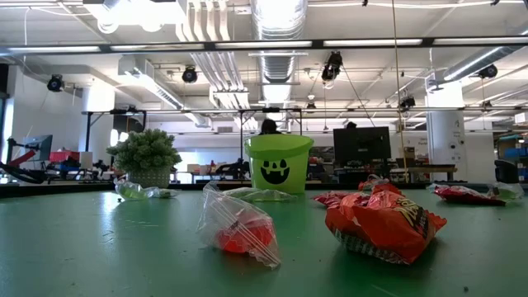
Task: Organize candy in baskets
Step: Put the red candy into the black bucket
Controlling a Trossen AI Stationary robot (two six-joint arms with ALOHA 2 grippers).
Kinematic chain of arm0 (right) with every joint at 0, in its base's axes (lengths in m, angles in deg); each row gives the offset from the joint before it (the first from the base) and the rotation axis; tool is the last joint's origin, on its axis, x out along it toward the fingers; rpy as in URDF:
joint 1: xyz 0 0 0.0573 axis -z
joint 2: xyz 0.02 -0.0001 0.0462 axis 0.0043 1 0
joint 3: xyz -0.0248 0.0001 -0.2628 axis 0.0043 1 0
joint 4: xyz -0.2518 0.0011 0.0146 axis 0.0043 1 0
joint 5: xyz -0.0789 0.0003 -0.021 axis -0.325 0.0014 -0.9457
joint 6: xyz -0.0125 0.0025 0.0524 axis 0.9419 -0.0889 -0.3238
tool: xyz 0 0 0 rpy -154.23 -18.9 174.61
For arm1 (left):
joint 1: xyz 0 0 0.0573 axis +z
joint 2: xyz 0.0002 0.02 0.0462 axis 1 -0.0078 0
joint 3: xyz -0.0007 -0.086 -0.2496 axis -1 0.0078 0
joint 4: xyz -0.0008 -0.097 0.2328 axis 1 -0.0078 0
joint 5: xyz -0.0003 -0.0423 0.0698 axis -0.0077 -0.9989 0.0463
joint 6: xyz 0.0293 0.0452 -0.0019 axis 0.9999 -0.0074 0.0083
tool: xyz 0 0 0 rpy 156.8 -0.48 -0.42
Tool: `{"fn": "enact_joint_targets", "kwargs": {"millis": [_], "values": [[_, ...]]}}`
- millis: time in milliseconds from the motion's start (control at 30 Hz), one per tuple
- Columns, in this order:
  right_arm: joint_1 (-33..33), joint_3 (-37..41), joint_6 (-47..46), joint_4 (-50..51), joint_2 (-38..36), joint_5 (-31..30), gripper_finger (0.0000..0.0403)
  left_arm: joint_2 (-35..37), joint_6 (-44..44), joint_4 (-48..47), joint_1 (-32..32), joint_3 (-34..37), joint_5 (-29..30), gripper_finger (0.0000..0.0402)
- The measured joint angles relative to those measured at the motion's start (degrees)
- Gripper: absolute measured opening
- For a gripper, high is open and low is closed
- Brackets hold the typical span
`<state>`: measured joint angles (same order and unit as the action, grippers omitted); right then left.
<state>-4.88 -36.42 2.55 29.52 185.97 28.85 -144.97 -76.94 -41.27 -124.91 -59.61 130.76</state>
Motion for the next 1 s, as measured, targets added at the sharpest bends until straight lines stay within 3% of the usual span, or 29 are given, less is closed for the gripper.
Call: {"fn": "enact_joint_targets", "kwargs": {"millis": [600, 1000], "values": [[1.3, -0.11, 1.43, 1.79, -0.02, -0.16, 0.0009, 0.02, -0.07, 0.71, 0.91, 0.0, -6.38, 0.0172], [1.68, -0.11, 2.07, 1.35, 0.34, -0.13, 0.0009, 0.02, 3.28, 3.9, 4.01, -0.02, -6.45, 0.0153]]}}
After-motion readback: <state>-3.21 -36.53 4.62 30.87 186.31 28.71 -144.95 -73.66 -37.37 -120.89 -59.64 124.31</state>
